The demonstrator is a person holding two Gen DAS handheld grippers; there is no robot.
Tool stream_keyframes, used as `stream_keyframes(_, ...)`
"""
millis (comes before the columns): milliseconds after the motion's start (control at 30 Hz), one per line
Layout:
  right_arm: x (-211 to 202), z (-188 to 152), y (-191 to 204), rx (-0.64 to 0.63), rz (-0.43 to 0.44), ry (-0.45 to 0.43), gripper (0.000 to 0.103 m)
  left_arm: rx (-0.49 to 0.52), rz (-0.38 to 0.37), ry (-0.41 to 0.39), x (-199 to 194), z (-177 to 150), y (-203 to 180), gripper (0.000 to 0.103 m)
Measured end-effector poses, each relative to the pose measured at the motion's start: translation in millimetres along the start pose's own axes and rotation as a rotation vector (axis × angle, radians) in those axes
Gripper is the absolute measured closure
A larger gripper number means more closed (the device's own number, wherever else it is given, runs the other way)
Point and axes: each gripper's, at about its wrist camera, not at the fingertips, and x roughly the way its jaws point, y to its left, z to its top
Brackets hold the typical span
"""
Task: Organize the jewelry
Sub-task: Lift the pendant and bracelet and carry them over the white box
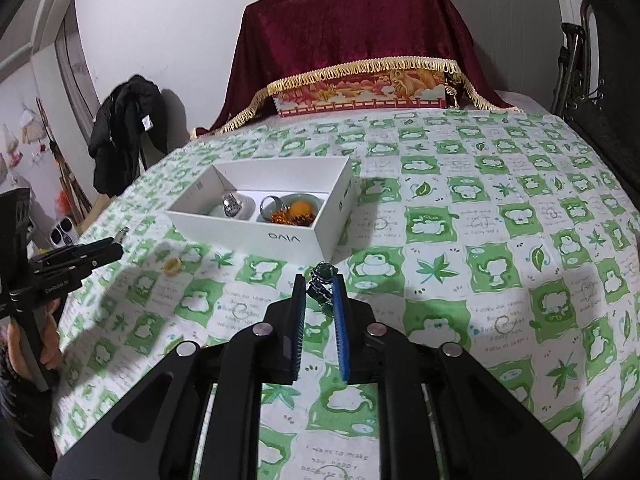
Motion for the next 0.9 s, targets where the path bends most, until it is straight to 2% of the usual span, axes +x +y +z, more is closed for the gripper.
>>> stream_keyframes(233, -16.8, 13.3, 0.2, 0.034, 0.067, -0.066, 0.090, 0.033, -0.035, -0.024, 0.6, 27.2, -16.6, 0.073)
stream_keyframes(500, -23.6, 58.3, 14.7, 0.006, 0.103, -0.122, 0.090, 0.084, -0.063, -0.065, 9.6, 75.2, -42.4, 0.073)
stream_keyframes(667, -4.8, 87.7, 24.8, -0.007, 0.111, -0.126, 0.090, 0.082, -0.078, -0.059, 27.0, 93.2, -52.6, 0.073)
stream_keyframes(900, 49.3, 85.6, 27.5, -0.002, 0.087, -0.042, 0.090, 0.084, -0.073, 0.005, 69.2, 90.7, -55.5, 0.073)
